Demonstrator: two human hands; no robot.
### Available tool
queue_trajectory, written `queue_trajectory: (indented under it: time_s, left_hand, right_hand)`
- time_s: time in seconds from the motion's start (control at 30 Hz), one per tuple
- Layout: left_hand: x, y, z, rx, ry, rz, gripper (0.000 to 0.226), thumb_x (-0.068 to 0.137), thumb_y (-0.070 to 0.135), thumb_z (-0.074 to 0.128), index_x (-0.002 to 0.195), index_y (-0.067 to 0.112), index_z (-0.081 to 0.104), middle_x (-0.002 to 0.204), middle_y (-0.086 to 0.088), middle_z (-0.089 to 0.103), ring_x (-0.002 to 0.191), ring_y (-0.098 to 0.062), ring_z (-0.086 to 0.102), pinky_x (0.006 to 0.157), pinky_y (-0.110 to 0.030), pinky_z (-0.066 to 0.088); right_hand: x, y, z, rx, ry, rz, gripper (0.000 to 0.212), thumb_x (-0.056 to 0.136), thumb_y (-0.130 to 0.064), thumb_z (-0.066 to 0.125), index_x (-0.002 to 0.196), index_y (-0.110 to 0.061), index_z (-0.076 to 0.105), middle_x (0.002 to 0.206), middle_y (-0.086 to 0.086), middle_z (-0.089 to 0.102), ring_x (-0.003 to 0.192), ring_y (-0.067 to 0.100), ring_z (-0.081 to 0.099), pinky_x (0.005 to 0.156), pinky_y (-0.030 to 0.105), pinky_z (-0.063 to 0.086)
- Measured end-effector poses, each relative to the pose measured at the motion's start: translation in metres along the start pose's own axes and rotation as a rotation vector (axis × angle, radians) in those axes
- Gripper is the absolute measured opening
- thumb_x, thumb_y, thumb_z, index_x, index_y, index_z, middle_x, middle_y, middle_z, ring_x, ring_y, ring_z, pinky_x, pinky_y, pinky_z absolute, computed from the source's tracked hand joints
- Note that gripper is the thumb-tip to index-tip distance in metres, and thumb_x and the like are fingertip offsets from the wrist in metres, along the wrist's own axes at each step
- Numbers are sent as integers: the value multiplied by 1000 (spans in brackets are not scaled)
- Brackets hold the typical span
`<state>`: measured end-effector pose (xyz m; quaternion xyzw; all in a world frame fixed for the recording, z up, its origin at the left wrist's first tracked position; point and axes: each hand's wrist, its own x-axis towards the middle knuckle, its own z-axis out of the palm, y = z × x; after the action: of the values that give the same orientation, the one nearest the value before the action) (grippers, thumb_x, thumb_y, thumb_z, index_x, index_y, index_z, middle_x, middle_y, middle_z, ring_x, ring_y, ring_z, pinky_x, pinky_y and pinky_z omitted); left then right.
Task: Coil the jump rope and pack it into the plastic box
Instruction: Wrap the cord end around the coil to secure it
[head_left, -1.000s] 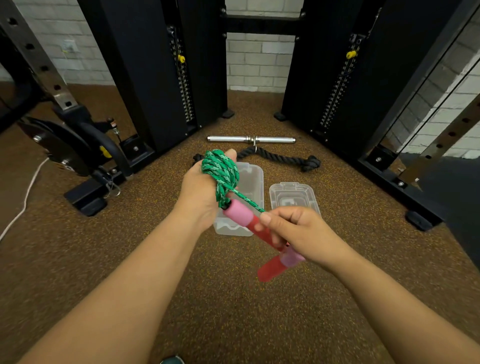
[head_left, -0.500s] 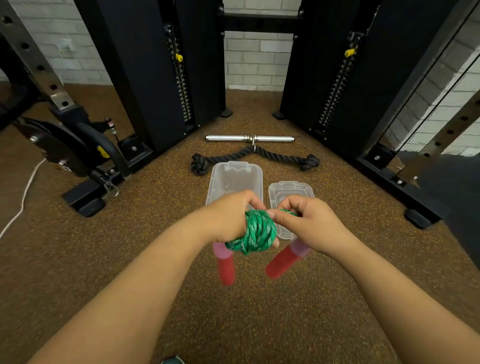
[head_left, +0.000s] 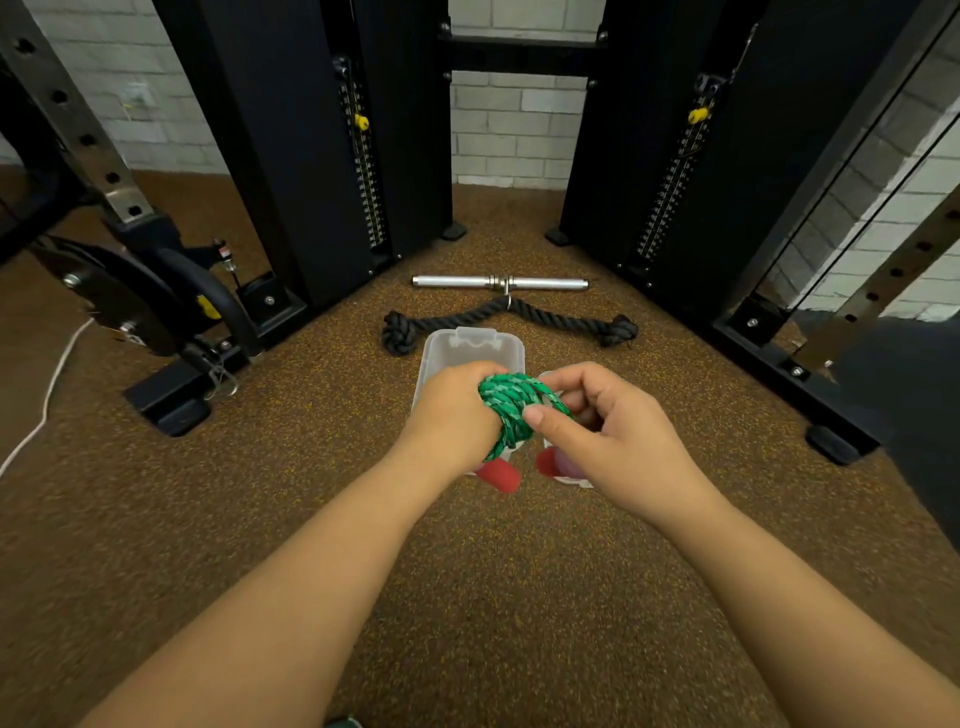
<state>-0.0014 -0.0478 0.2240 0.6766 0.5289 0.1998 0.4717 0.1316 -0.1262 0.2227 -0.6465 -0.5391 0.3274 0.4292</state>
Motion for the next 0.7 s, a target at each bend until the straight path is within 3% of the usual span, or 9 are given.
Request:
queue_trajectory:
  time_s: [0.07, 0.13, 0.2, 0.27, 0.37, 0.43, 0.53, 0.63, 0.7]
  left_hand:
    - [4, 0, 3, -71, 68, 6, 37, 82, -2, 49, 99, 26, 66, 90, -4, 66, 72, -21, 64, 55, -35, 57]
    - [6, 2, 4, -133, 122, -3, 45, 80, -5, 44, 110, 22, 63, 97, -4, 66, 81, -20, 63, 64, -35, 56]
    - [6, 4, 5, -183, 145, -1, 44, 80, -5, 43, 109, 23, 60, 92, 2, 63, 80, -14, 60, 66, -33, 53]
    - [3, 7, 6, -201, 152, 22, 42, 80, -7, 44, 105, 24, 56, 87, 8, 58, 77, -8, 57, 66, -31, 50]
    - [2, 8, 9, -213, 168, 62, 47, 77, -12, 45, 106, 25, 52, 91, 11, 54, 78, -2, 53, 60, -23, 47]
    - [3, 6, 10, -198, 168, 73, 52, 77, -12, 45, 110, 27, 49, 94, 13, 51, 80, -1, 52, 59, -20, 45]
    - [1, 4, 10, -145, 129, 99, 50, 81, -8, 45, 114, 29, 51, 92, 17, 48, 79, 1, 50, 58, -16, 43]
    - [-1, 6, 8, -113, 21, 172, 39, 84, -2, 50, 107, 30, 54, 92, 15, 55, 78, -1, 53, 62, -15, 46]
    - [-2, 7, 6, -125, -54, 211, 39, 84, 0, 54, 105, 31, 53, 93, 13, 57, 81, -4, 56, 65, -16, 48]
  right_hand:
    - [0, 0, 2, -49, 14, -6, 38, 74, -37, 75, 107, -31, 57, 92, -10, 59, 70, -1, 50, 69, 30, 52]
    - [2, 0, 5, -50, 2, 11, 52, 70, -39, 78, 114, -31, 52, 98, -14, 54, 66, -3, 47, 62, 26, 51]
    - [3, 2, 8, -12, -11, 35, 57, 70, -38, 79, 118, -31, 50, 101, -12, 59, 63, 2, 52, 56, 30, 49]
    - [4, 5, 10, 57, -12, 58, 54, 70, -34, 79, 117, -29, 54, 98, 3, 65, 61, 16, 55, 57, 42, 50]
    - [6, 6, 11, 96, -24, 55, 46, 71, -30, 79, 112, -28, 59, 98, 20, 68, 66, 27, 58, 68, 54, 52]
    - [6, 5, 11, 90, -35, 48, 39, 74, -26, 78, 108, -28, 61, 97, 22, 68, 68, 33, 60, 71, 55, 52]
    - [7, 3, 10, 86, -40, 68, 26, 80, -16, 71, 103, -22, 61, 89, 21, 70, 61, 29, 61, 64, 50, 53]
    - [9, 4, 7, 127, -25, 116, 20, 85, -11, 63, 104, -13, 60, 91, 29, 67, 69, 44, 61, 66, 56, 52]
    - [11, 6, 2, 183, -21, 154, 17, 87, -9, 60, 104, -11, 59, 83, 25, 62, 63, 37, 54, 60, 51, 46]
